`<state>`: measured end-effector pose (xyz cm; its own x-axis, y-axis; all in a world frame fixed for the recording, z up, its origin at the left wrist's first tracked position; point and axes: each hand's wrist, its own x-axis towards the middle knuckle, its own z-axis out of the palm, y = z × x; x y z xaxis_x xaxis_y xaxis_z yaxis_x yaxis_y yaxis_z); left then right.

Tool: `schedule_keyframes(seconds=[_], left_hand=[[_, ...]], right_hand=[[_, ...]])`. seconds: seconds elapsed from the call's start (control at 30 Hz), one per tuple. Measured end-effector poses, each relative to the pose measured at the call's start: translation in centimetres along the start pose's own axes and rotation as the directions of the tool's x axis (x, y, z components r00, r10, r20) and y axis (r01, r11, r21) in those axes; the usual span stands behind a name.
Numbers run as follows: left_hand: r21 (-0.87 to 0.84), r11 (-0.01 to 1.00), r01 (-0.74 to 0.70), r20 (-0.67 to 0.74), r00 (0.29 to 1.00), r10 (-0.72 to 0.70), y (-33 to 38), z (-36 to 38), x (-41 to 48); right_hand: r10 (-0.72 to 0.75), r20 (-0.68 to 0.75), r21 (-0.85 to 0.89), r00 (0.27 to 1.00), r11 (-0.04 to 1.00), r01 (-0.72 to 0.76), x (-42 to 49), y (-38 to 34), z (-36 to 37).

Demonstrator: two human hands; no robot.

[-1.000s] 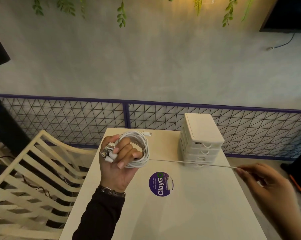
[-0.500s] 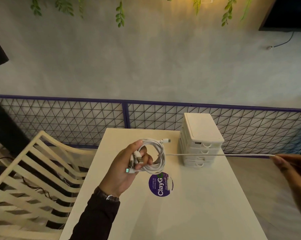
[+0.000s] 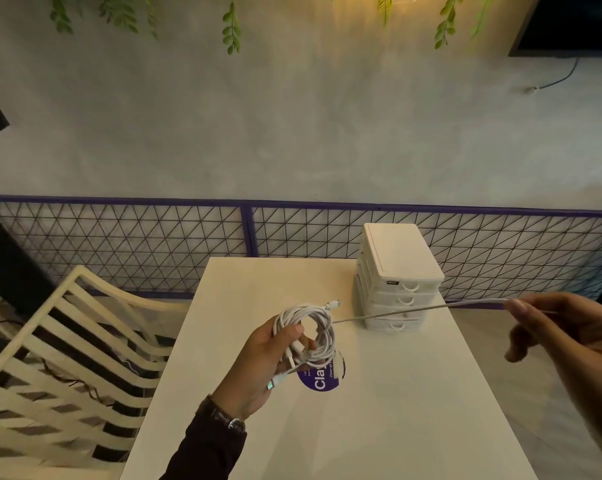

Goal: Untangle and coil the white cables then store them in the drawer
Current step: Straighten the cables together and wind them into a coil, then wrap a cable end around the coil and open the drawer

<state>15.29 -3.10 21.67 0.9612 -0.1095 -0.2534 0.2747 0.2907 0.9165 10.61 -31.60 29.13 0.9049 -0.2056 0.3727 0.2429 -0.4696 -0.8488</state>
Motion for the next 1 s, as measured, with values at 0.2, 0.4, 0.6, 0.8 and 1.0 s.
schedule_keyframes(seconds=[0.2, 0.4, 0.6, 0.8, 1.0], left_hand=[[-0.078, 0.99, 0.118, -0.061, 0.99, -0.123, -0.5, -0.5, 0.0], [-0.048, 0.964, 0.26, 0.032, 0.965, -0.259, -1.2, 0.1, -0.4], [-0.021, 0.98, 0.196, 0.066, 0.979, -0.195, -1.4, 1.0, -0.4], [0.044, 0.996, 0.071, 0.043, 0.996, -0.073, -1.6, 1.5, -0.5], [0.206, 0.976, -0.072, 0.084, 0.995, 0.055, -1.9, 1.9, -1.2]], right_hand=[[-0.031, -0.016, 0.056, 0.999, 0.998, 0.032, 0.2, -0.3, 0.3], [-0.078, -0.04, 0.314, 0.996, 0.945, 0.087, -0.5, -1.9, 2.5], [-0.035, 0.079, 0.707, 0.996, 0.706, -0.031, -1.9, -3.4, 4.8], [0.094, 0.293, 0.616, 0.952, 0.743, -0.263, -2.9, -3.3, 7.1], [0.163, 0.349, -0.078, 0.923, 0.986, -0.144, -3.9, -2.5, 8.8]])
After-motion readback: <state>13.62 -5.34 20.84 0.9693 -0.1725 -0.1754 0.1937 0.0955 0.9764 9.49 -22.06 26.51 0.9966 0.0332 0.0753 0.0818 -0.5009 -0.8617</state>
